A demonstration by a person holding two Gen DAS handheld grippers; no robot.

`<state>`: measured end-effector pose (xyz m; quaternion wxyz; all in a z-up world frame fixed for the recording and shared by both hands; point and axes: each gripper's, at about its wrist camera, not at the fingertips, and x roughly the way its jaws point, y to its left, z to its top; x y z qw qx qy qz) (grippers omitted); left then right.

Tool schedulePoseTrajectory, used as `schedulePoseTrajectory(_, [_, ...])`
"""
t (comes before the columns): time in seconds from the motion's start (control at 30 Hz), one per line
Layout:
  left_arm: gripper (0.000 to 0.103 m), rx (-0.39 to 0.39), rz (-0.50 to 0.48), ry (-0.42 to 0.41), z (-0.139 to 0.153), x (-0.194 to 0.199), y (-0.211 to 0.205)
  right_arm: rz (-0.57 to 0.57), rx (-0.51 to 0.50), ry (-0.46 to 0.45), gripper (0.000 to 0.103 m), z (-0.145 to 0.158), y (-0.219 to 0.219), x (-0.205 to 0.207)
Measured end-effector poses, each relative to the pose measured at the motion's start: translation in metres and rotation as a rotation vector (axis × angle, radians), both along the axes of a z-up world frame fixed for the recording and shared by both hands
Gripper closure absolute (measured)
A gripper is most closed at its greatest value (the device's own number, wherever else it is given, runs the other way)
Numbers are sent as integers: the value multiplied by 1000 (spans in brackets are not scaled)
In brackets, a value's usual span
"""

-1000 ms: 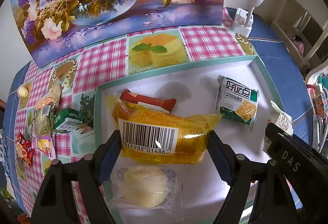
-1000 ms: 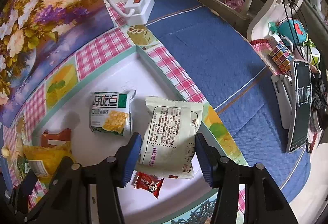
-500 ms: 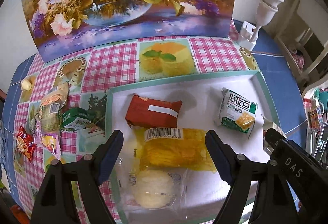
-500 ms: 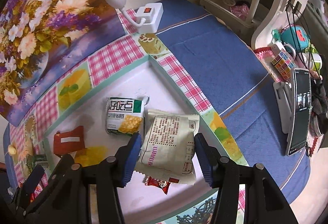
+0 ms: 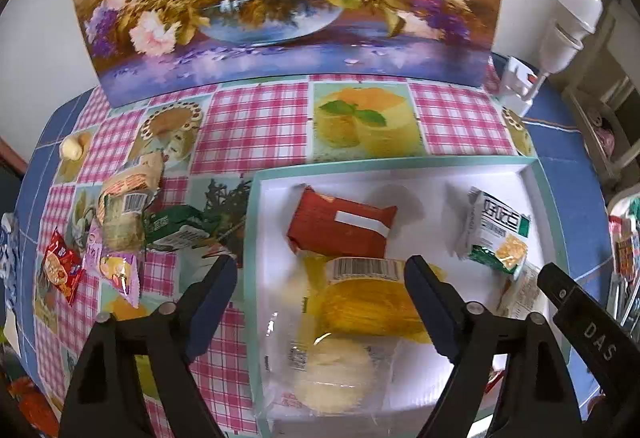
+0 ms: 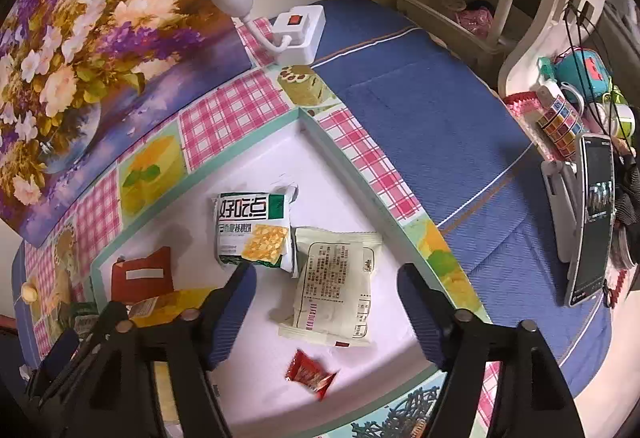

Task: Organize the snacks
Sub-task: 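Carry the yellow bag and white packet into the tray and release both, then withdraw both tools from the tray back toward the snack pile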

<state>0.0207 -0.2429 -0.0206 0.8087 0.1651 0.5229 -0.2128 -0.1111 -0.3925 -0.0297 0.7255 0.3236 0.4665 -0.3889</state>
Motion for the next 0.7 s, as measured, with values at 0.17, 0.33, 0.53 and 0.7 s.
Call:
schedulePoseTrajectory(0.17, [15, 8, 29, -11, -2, 5, 4, 14, -10, -7, 0, -1, 1, 2])
schedulePoseTrajectory(0.33, [15, -15, 76, 15, -6, 13, 12, 25, -23, -26, 0, 1, 4, 5])
schedulePoseTrajectory(0.53, [15, -55, 106, 38, -5, 17, 19, 26, -29, -35, 0, 3, 5, 6])
schedulePoseTrajectory(0.7, [15, -54, 109, 33, -2, 18, 22, 43, -54, -44, 0, 8, 8, 8])
